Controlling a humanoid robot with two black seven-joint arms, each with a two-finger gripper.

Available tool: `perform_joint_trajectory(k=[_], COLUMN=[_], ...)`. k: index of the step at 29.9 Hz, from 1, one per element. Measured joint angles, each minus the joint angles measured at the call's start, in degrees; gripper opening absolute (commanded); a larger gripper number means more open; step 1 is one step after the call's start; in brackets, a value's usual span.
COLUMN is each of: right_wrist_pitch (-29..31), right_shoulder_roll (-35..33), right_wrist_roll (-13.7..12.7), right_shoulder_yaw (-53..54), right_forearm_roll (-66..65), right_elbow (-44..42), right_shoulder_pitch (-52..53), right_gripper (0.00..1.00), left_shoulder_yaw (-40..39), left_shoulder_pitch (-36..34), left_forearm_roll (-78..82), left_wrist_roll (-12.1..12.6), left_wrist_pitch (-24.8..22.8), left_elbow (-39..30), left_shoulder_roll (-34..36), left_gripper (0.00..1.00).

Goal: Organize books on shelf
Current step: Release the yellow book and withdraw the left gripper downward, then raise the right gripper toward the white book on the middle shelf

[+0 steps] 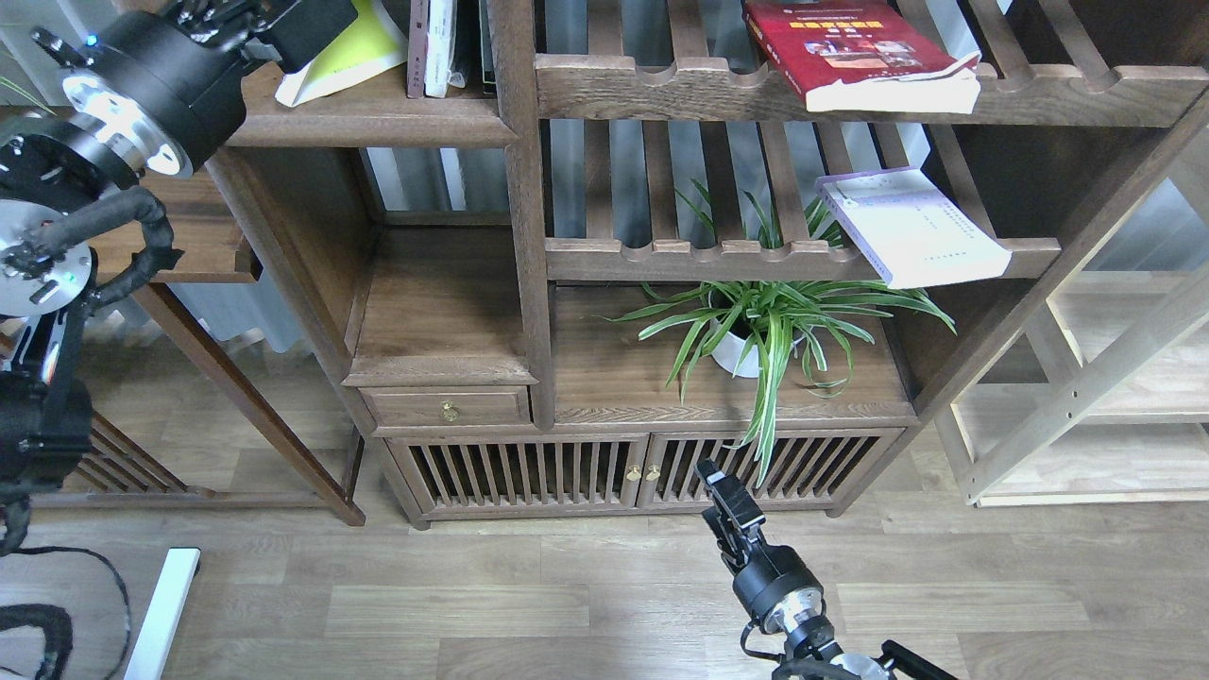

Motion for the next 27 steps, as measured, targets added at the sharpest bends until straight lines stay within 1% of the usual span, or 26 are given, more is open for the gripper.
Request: perform_joint_trajectory(k=[1, 5, 7, 12, 15, 18, 22, 24, 27], right_wrist_pitch=[0.0, 0.0, 0.0, 0.0, 0.0, 0.0, 0.0, 0.0, 0.0], right_shoulder_roll=[0.0, -0.3, -0.2, -0.9, -1.3, -1.4, -1.5, -2.1, -3.3], right_wrist_roll=[0.0, 0.4, 0.4, 0.1, 0.1, 0.0, -0.1, -0.2, -0.2], right_shoulder_yaw=[0.2, 0.8, 1.6, 2.6, 2.9, 4.7, 8.3, 10.1, 13.0], right_forearm_roll=[0.1, 0.2, 0.2, 0.1, 0.1, 0.1, 0.1, 0.1, 0.1], right_elbow=[0.0, 0.1, 0.1, 0.0, 0.0, 0.0, -0.4, -1.2, -3.0], right_shoulder_pitch=[0.0, -0.3, -0.3, 0.1, 0.6, 1.4, 3.1, 4.5, 6.3], right_gripper=[0.99, 0.99, 0.99, 0.99, 0.99, 0.99, 0.99, 0.99, 0.99], left_shoulder_yaw=[-0.8, -2.3, -2.3, -2.6, -2.4, -2.2, -0.1, 1.3, 1.6], left_shoulder_pitch=[0.8, 5.2, 7.8, 15.0, 19.3, 23.4, 29.5, 31.5, 32.6], left_forearm_roll=[-1.2, -8.2, -11.5, -19.4, -24.2, -26.7, -27.2, -27.2, -27.2], left_wrist_roll=[0.0, 0.0, 0.0, 0.0, 0.0, 0.0, 0.0, 0.0, 0.0], left_wrist_pitch=[-2.2, -14.5, -19.0, -28.1, -30.4, -30.7, -30.8, -30.8, -30.8], left_elbow=[0.0, 0.8, 1.4, 3.4, 6.0, 9.4, 12.0, 13.7, 16.0], left_shoulder_roll=[-0.8, -2.8, -3.2, -4.1, -5.7, -8.0, -8.8, -8.8, -8.7], left_gripper=[0.99, 0.99, 0.99, 0.98, 0.98, 0.99, 0.99, 0.99, 0.99])
